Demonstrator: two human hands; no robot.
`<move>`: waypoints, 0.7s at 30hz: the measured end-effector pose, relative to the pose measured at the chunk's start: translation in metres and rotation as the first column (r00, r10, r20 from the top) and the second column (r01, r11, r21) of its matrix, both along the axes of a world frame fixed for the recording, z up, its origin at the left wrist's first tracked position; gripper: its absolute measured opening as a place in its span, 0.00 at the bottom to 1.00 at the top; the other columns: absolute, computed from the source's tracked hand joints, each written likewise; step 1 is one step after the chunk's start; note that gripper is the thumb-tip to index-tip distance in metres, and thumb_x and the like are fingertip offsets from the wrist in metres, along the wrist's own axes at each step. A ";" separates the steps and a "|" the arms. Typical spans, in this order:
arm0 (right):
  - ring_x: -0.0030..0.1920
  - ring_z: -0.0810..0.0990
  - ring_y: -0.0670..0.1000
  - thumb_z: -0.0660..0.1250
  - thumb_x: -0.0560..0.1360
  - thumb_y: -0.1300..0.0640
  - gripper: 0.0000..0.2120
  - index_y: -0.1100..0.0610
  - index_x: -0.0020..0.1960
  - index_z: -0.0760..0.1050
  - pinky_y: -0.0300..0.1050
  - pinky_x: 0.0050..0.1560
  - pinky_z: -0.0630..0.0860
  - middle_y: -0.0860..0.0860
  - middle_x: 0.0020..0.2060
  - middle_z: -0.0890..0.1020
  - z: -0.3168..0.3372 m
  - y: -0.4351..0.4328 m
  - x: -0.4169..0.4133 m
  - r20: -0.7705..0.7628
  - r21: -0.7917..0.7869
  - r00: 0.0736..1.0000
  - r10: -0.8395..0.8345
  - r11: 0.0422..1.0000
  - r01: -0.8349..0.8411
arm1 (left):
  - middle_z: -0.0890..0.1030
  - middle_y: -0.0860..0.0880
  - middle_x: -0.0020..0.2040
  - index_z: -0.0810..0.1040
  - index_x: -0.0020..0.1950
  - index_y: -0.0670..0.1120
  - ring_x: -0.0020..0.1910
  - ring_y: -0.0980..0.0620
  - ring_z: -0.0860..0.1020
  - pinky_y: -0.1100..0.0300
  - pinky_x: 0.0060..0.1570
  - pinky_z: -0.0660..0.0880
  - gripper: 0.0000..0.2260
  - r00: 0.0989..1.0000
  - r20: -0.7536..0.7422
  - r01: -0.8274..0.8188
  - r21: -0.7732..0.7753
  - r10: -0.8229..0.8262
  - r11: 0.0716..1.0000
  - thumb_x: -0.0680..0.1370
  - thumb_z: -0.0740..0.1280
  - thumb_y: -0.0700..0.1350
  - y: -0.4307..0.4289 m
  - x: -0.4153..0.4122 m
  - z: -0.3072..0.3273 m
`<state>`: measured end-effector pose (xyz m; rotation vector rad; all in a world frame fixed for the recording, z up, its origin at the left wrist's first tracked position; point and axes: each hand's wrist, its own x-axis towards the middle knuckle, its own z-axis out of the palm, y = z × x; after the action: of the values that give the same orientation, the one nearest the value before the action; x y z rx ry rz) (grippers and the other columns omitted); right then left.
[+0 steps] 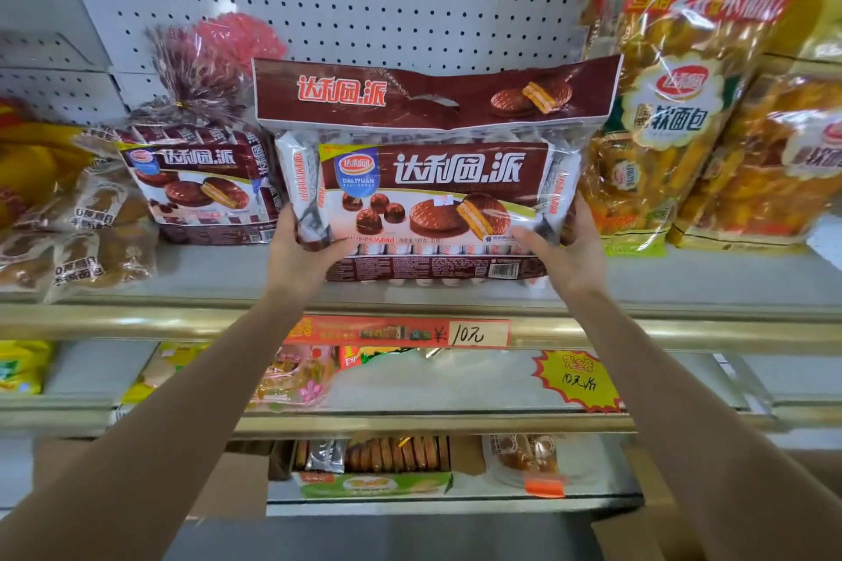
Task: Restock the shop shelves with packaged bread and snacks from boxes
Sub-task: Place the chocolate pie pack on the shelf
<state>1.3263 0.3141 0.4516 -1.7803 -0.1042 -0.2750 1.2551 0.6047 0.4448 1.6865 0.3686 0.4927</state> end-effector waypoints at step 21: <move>0.55 0.81 0.46 0.75 0.71 0.54 0.31 0.44 0.71 0.69 0.52 0.60 0.78 0.44 0.54 0.83 0.012 0.003 0.019 0.003 -0.071 0.999 -0.051 0.996 0.051 | 0.78 0.52 0.60 0.63 0.75 0.48 0.60 0.54 0.77 0.51 0.62 0.76 0.38 0.991 0.121 -0.043 -0.155 0.062 0.987 0.70 0.76 0.36 -0.001 0.025 0.020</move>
<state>1.3455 0.3166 0.4639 -1.8549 -0.0705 -0.3121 1.2804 0.6035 0.4644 1.4937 0.3502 0.5922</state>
